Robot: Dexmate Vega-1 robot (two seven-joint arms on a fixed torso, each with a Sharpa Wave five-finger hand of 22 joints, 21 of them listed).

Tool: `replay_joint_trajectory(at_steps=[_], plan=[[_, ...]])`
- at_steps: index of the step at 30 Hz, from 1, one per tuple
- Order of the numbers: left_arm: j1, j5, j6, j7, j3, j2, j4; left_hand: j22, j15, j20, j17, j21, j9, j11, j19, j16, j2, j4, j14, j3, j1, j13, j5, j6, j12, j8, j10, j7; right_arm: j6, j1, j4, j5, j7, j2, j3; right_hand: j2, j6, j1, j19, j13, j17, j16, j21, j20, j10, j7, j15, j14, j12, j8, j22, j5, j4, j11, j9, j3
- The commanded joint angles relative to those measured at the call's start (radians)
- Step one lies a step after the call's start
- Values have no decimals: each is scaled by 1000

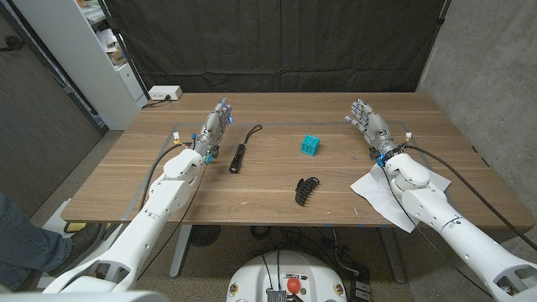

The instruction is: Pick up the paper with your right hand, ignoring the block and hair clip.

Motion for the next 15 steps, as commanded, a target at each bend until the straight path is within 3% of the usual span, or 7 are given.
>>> replay_joint_trajectory(at_steps=[1,15], plan=[[-5,12,18,2,9,-3,-8,5,3,10,5,-7,3,-2,-27,2,4,-5,-2,3,3,0,5,9,1,2,-1,1,25,-21,-8,-10,11,-19,8,4,5,11,9,3,-1,11,-4,0,12,-11,-2,12,7,5,5,6,-8,-1,2,0],[-4,21,25,11,12,-2,-25,6,7,-3,5,-12,4,7,-20,3,8,-8,2,2,5,-2,4,16,2,2,4,6,49,-59,-45,-8,20,-50,27,7,13,13,22,4,-6,15,-10,0,22,-16,-5,23,7,8,5,6,-12,-6,0,1]])
